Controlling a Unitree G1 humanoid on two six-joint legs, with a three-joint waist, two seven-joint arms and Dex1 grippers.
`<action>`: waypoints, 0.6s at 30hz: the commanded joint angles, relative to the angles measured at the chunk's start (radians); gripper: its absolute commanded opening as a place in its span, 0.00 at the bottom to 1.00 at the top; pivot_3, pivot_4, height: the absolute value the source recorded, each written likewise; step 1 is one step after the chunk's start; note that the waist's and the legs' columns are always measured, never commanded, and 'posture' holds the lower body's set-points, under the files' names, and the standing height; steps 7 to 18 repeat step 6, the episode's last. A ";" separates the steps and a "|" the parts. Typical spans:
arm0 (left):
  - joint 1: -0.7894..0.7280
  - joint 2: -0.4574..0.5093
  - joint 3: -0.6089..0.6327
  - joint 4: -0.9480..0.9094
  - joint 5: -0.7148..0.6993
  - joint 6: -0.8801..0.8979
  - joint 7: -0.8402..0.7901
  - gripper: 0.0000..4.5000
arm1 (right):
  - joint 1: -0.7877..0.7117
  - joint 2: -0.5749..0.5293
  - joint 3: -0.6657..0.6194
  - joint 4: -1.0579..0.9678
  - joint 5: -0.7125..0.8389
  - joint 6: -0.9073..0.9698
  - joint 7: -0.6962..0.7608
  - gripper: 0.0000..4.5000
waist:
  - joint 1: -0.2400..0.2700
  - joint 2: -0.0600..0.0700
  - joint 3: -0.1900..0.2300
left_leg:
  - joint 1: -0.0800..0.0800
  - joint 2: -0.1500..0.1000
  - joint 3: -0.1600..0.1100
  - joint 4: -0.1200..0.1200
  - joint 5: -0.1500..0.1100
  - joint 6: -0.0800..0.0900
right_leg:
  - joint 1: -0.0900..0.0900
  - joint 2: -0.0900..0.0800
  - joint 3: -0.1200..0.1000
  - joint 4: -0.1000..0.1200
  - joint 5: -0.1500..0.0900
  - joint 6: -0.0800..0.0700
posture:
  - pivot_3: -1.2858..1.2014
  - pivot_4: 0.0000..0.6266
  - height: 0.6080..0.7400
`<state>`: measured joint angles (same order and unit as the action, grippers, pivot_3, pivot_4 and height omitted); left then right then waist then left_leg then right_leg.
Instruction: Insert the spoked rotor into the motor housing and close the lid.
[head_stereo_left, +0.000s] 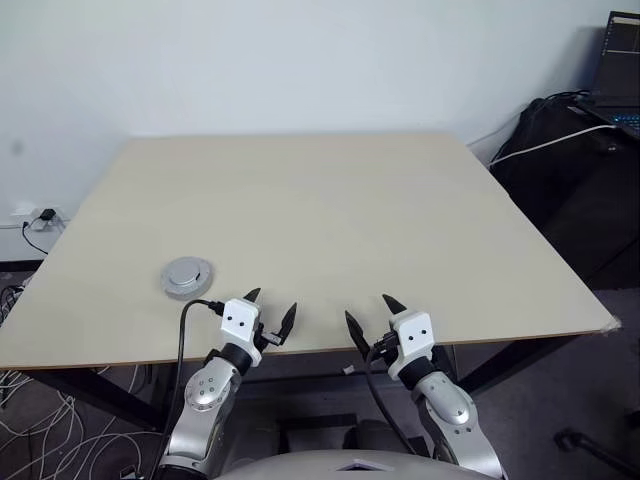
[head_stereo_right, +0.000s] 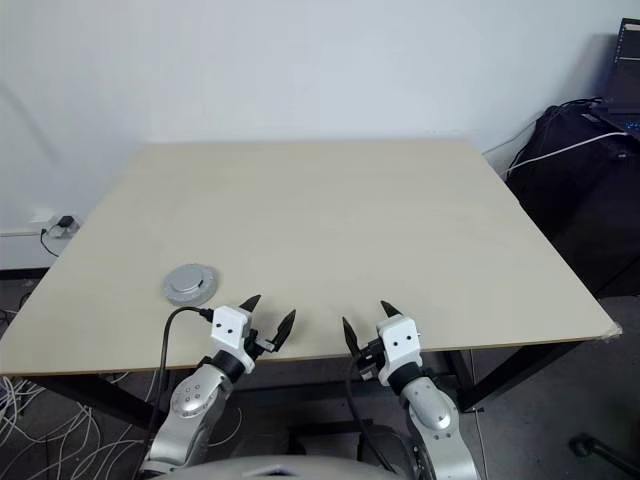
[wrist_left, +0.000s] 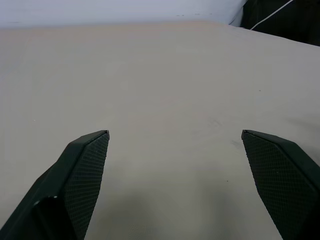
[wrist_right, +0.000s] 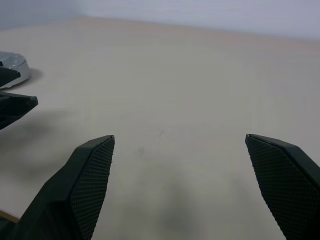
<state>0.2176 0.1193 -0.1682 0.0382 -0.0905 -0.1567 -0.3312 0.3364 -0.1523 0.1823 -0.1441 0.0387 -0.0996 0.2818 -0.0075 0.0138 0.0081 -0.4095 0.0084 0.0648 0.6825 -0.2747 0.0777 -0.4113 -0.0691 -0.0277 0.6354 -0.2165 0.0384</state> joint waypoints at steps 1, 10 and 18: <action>-0.011 -0.002 0.002 -0.053 -0.007 -0.003 -0.005 0.99 | -0.012 0.006 -0.006 -0.025 0.003 -0.019 -0.005 1.00 | 0.000 0.000 0.000 | 0.000 0.000 0.000 0.000 0.000 0.000 | 0.000 0.000 0.000 0.000 0.000 0.000 | 0.52 0.00 1.00; -0.013 -0.003 0.003 -0.053 -0.008 -0.002 -0.006 0.99 | -0.012 0.009 -0.004 -0.031 0.001 -0.015 -0.007 1.00 | 0.000 0.000 0.000 | 0.000 0.000 0.000 0.000 0.000 0.000 | 0.000 0.000 0.000 0.000 0.000 0.000 | 0.52 0.00 1.00; -0.013 -0.003 0.003 -0.053 -0.008 -0.002 -0.006 0.99 | -0.012 0.009 -0.004 -0.031 0.001 -0.015 -0.007 1.00 | 0.000 0.000 0.000 | 0.000 0.000 0.000 0.000 0.000 0.000 | 0.000 0.000 0.000 0.000 0.000 0.000 | 0.52 0.00 1.00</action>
